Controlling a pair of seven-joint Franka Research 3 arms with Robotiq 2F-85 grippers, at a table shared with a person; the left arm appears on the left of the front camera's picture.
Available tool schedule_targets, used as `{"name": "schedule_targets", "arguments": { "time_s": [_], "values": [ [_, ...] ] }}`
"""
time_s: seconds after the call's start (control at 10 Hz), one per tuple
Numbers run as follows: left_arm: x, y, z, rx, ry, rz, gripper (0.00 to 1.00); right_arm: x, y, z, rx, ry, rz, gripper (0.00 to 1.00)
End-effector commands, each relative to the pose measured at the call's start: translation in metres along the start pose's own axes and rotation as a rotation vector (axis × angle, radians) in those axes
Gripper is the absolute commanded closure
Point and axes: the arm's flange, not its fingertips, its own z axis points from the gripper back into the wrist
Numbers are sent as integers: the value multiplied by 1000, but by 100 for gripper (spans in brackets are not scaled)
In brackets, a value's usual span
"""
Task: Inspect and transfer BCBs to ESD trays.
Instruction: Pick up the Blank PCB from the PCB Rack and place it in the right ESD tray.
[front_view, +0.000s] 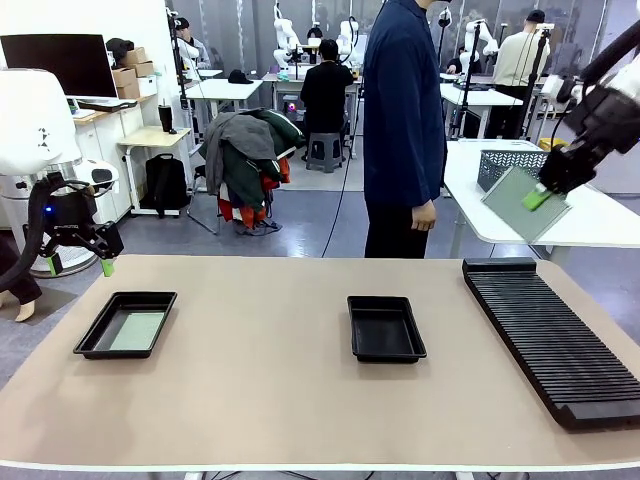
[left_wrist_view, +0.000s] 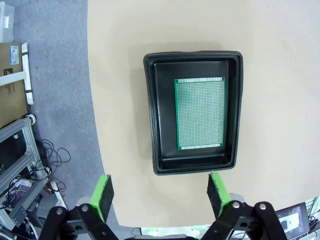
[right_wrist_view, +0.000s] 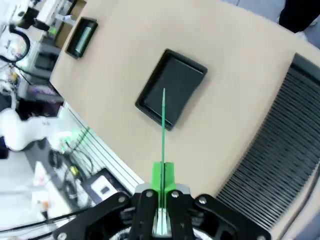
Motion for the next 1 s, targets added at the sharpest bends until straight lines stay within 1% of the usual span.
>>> {"name": "schedule_targets", "arguments": {
  "time_s": [0.0, 0.2, 0.3, 0.4, 0.5, 0.9],
  "values": [
    [1, 0, -1, 1, -4, 0, 0, -9, 8, -48, 84, -111, -67, 97],
    [1, 0, -1, 1, -4, 0, 0, -12, 8, -97, 187, -137, -147, 97],
    [1, 0, -1, 1, -4, 0, 0, -13, 3, -118, 246, -137, -187, 97],
    [1, 0, -1, 1, -4, 0, 0, -16, -4, -140, 306, -158, -235, 97],
    [1, 0, -1, 1, -4, 0, 0, -18, -7, -162, 341, -165, -264, 97],
    [1, 0, -1, 1, -4, 0, 0, -12, -19, -234, 394, -143, -323, 97]
  ]
}}
